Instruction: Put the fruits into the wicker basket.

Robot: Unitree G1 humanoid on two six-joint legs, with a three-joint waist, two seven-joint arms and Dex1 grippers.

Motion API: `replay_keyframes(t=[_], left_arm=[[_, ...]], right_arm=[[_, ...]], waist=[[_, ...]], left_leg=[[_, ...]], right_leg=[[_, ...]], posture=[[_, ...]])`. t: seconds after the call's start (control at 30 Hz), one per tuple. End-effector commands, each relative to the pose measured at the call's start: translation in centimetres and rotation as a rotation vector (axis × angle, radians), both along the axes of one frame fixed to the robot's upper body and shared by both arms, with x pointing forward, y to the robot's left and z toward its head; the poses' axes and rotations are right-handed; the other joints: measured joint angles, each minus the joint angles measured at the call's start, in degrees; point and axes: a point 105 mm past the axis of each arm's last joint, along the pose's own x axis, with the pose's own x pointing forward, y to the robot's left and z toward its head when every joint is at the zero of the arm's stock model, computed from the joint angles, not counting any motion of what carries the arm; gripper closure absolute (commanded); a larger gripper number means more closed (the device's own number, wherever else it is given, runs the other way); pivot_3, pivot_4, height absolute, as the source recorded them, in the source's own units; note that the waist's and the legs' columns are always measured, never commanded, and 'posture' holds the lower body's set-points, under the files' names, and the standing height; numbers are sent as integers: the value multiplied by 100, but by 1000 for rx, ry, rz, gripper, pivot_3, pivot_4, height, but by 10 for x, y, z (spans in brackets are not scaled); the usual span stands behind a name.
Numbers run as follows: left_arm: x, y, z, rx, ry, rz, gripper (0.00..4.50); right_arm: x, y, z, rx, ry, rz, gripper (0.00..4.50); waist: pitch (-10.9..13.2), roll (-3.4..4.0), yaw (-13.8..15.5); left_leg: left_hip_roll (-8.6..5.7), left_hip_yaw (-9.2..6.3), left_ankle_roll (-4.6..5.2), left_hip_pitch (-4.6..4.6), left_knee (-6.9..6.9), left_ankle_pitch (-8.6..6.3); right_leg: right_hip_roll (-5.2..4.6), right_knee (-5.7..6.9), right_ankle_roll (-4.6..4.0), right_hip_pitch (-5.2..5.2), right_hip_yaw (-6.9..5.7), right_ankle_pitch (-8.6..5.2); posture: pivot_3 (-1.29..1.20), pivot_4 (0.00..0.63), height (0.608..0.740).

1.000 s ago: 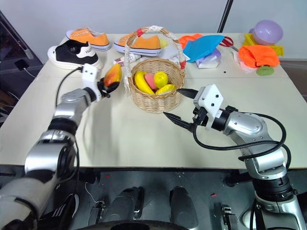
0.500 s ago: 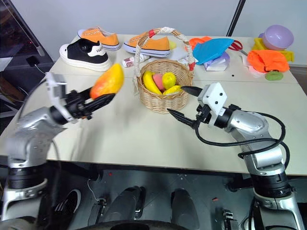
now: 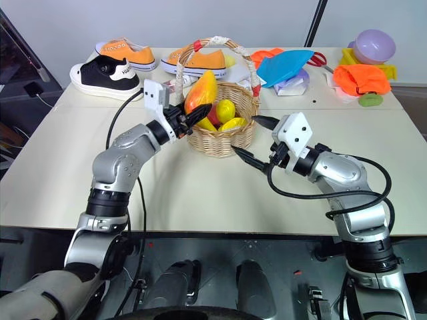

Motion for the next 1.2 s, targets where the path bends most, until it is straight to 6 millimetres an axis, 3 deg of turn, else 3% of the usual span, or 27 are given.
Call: replay_keyframes(t=[0.03, 0.07, 0.23, 0.27, 0.43, 0.57, 0.63, 0.7, 0.83, 0.9, 1.0, 1.2], left_arm=[[9, 3, 13, -33, -33, 62, 2491], [11, 3, 13, -62, -18, 63, 2491], [11, 0, 10, -73, -13, 66, 241], [9, -2, 9, -63, -12, 53, 36], [-8, -7, 18, -75, -53, -17, 36], [-19, 6, 26, -68, -80, 19, 36], [-31, 12, 28, -27, -127, 16, 36], [-54, 23, 21, 32, -181, -44, 36], [-88, 65, -4, 182, -234, -71, 36], [-102, 95, -7, 185, -237, -58, 36], [-109, 126, -13, 213, -241, 11, 36], [-113, 145, -13, 235, -270, 85, 36]], right_arm=[[1, -3, 17, 10, -81, -25, 180], [1, -3, 17, 8, -80, -28, 180], [1, -3, 13, -6, -78, -31, 180], [0, -3, 13, -5, -77, -30, 180], [1, -4, 13, -1, -74, -29, 180], [2, -5, 13, -2, -73, -30, 180], [3, -7, 14, 19, -65, -37, 180], [10, -14, 14, 41, -57, -89, 180], [31, -31, 13, 121, -44, -262, 180], [47, -37, 15, 268, -19, -371, 180], [66, -28, 12, 279, -26, -428, 180], [100, -17, 22, 289, -68, -479, 180]], waist=[[0, 0, 0], [0, 0, 1], [0, -1, -2], [0, -1, -1], [0, -1, -5], [0, 0, -9], [0, 0, -20], [-1, 2, -48], [-2, 10, -32], [-2, 9, -23], [-2, 11, -18], [-1, 12, -5]], left_leg=[[1, 0, 0, 0, 0, 0], [1, -1, 0, 0, -1, 0], [0, -1, 0, 0, -1, 0], [0, -1, 0, -1, -1, 0], [2, -2, 0, -1, -1, 0], [3, -2, 0, -1, -1, 0], [5, -2, 0, 0, -2, 0], [6, -2, -1, 1, -3, 0], [16, 8, -4, 7, -16, 2], [16, 6, -4, 4, -18, 2], [17, 7, -7, 5, -16, 4], [11, 1, -7, 0, -16, 3]], right_leg=[[-1, 0, 0, 0, 0, 0], [0, 0, 0, 0, 0, 0], [0, 0, 0, -2, 0, 0], [0, 0, 0, -2, 0, 0], [0, 0, 0, -2, 0, 0], [0, 0, 0, -2, 1, 0], [0, 1, 0, -2, 3, 0], [1, 2, 0, -3, 3, 0], [3, 6, -2, -13, 15, -1], [3, 6, -8, -14, 14, 1], [1, 3, -20, -15, 14, 6], [-3, -4, -18, -11, 5, 7]], posture=[[0, 150, 740], [0, 150, 740], [0, 150, 740], [0, 150, 740], [0, 150, 740], [0, 150, 740], [0, 150, 740], [0, 150, 740], [0, 150, 740], [0, 150, 740], [0, 150, 740], [0, 150, 740]])
